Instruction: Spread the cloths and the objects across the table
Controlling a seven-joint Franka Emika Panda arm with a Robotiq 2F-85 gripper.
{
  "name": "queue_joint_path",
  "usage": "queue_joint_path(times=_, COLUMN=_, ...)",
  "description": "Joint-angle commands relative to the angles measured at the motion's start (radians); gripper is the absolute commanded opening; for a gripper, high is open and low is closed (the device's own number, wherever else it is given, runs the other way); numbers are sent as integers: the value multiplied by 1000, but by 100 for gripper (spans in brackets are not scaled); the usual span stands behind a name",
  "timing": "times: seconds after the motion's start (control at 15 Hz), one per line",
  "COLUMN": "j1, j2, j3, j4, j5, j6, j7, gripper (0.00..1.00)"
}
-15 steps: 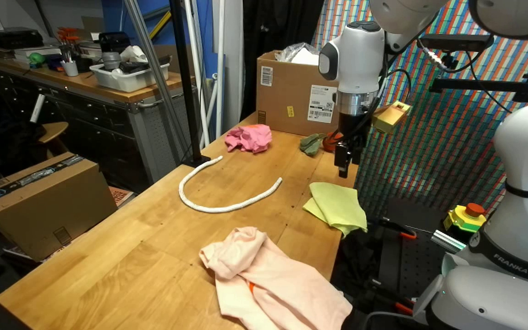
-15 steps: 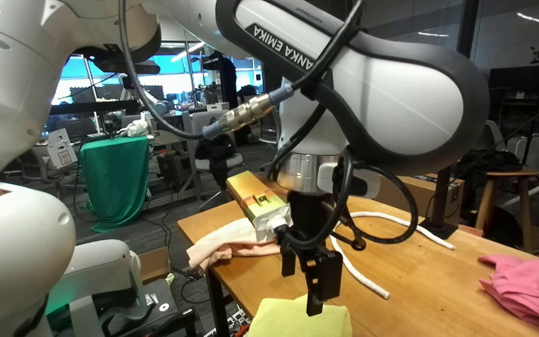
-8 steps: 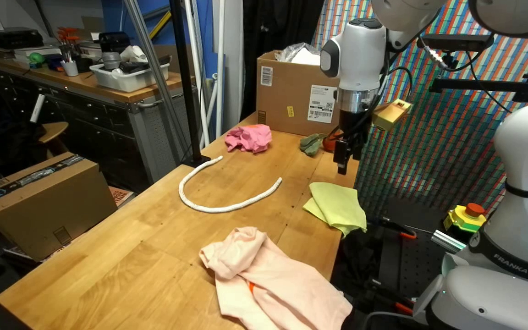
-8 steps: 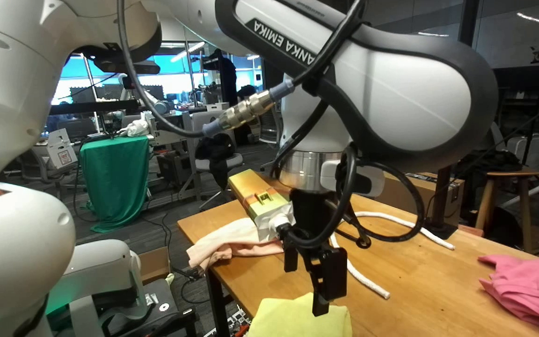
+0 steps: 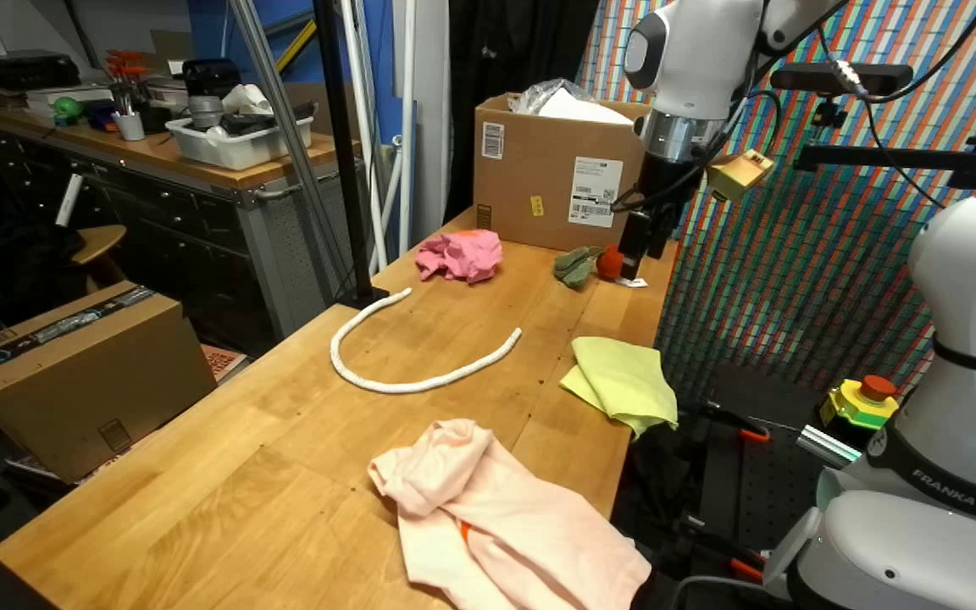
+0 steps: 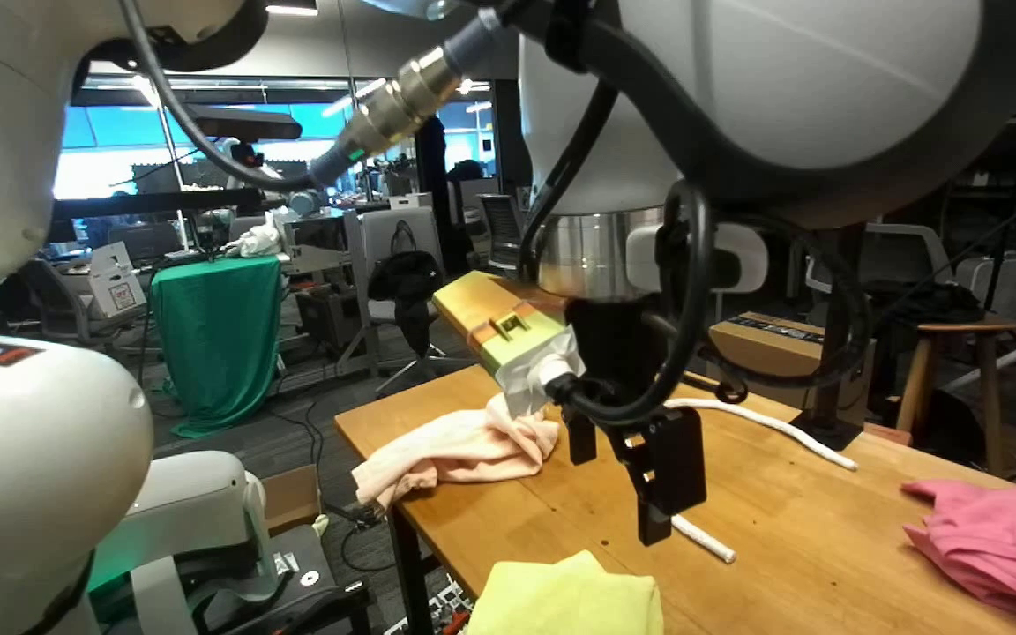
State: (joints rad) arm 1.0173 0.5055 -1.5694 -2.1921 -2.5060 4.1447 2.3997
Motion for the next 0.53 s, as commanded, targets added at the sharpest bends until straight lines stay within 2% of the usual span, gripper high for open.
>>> queue_joint_path(times=0.0, j1=107, j2=-134, j3=-126, j4=-11, j5=1, j6=-46, j7=-82, gripper=100)
queue_joint_path(times=0.27, j1=200, j2=-163, j3=-285, j4=-36, j5=95, j6=-54, j7=-262, gripper=100)
queue_joint_path(times=0.47, j1=203, j2=-159, j3=-364, j4=-66, j5=236, j6=-22, j7=-454, gripper=100)
